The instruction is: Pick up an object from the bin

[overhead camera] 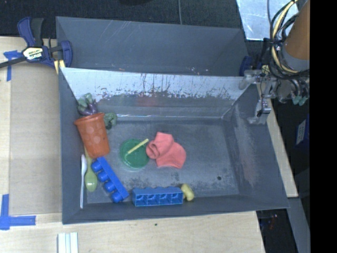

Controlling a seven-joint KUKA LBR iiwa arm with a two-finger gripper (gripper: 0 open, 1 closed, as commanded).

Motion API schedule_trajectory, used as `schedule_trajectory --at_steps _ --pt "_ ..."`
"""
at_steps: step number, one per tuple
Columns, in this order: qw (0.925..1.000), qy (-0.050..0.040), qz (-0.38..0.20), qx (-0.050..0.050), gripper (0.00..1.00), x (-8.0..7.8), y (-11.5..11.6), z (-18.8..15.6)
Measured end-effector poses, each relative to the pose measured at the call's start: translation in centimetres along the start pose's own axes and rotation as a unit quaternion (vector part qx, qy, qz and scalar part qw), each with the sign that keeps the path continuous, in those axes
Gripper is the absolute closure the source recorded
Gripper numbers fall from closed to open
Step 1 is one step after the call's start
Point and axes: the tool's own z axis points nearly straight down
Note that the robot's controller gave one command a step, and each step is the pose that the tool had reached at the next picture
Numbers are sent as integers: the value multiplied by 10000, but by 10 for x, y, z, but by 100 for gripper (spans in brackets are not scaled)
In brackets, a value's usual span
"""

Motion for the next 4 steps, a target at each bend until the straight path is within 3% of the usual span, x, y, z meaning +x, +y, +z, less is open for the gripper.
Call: schedule_trajectory --at_steps 1,2,3,4 --pt "9972 -9 753 0 0 21 -4 63" --pt "9982 -33 601 6 0 20 68 122" --pt "9960 -27 888 16 0 14 121 118" --pt "10000 -23 53 10 0 20 179 159"
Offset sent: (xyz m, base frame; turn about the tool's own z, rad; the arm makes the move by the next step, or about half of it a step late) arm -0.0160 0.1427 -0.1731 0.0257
